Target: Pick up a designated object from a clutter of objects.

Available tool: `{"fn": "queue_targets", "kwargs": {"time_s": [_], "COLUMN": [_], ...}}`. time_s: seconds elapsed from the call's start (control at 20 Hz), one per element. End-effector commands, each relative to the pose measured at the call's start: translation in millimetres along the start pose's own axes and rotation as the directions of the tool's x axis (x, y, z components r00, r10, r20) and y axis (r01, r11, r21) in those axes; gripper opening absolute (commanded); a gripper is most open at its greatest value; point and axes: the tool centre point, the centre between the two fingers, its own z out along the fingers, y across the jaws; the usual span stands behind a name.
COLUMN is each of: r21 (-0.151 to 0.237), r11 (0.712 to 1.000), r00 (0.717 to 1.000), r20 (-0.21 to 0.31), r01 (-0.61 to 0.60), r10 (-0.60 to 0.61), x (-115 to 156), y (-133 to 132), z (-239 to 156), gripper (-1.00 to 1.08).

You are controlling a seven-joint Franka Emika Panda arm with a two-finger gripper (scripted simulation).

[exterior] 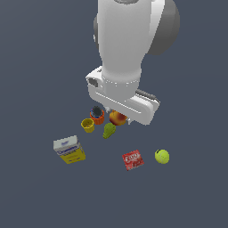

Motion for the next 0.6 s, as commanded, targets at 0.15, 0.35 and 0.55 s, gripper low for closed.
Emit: {"fn": "queue_targets", "kwargs": {"time_s": [0.15, 0.35, 0.55], "r21": [0.0, -0.001, -0.001], "r11": [1.0, 1.0, 1.0], "r00": [1.0, 1.0, 1.0], "r20": [0.0, -0.001, -0.001], "r01": [0.0, 0.0, 0.0], "r10": [0.0, 0.0, 0.0], "x": [15.9, 24.6, 30.8], "y": [12.2, 17.7, 21.2], "z": [-51.4, -76.9, -93.7], "gripper": [-1.0, -1.0, -1.0]}}
